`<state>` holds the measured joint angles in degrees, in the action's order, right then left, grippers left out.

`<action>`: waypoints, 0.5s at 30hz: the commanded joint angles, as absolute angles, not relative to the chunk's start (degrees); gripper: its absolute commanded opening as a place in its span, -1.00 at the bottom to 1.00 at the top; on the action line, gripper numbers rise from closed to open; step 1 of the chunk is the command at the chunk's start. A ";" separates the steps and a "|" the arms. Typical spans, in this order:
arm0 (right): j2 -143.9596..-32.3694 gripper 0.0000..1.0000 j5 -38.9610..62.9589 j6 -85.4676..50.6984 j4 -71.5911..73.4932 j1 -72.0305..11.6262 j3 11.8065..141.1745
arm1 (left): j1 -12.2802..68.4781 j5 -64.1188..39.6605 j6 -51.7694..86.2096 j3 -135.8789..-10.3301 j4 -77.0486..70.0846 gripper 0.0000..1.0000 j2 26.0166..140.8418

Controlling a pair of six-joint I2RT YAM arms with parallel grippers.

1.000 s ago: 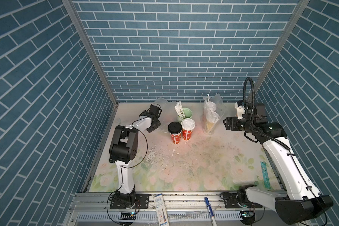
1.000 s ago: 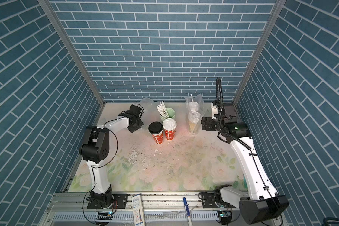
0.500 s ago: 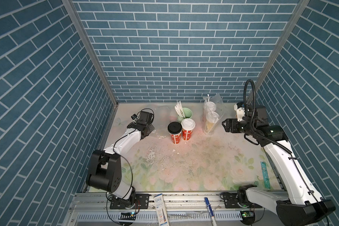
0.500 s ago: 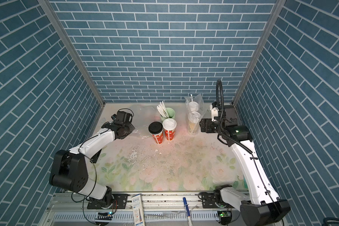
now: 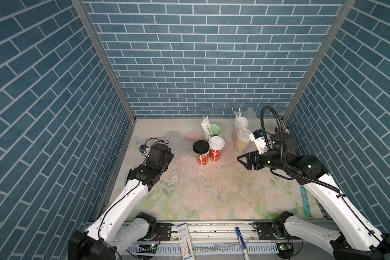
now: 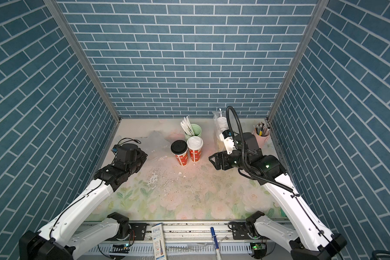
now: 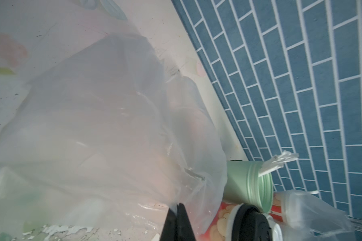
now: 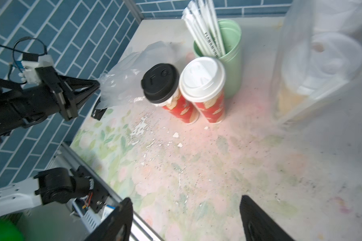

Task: Pack milk tea into plastic carrier bags
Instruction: Adjust the plastic carrier bag at the center of the board.

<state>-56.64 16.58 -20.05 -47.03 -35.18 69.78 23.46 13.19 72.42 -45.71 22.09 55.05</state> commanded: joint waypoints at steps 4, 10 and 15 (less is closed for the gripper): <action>-52.14 0.62 20.45 -29.45 -40.27 -41.16 63.57 | 30.19 17.84 78.96 -44.08 19.26 -1.00 52.86; -54.75 0.62 20.39 -33.05 -31.88 -45.56 60.27 | 38.05 22.86 81.18 -44.82 17.90 -1.00 52.47; -59.60 0.62 19.35 -35.03 -26.48 -48.95 60.03 | 42.75 26.81 82.92 -44.36 17.49 -1.00 51.67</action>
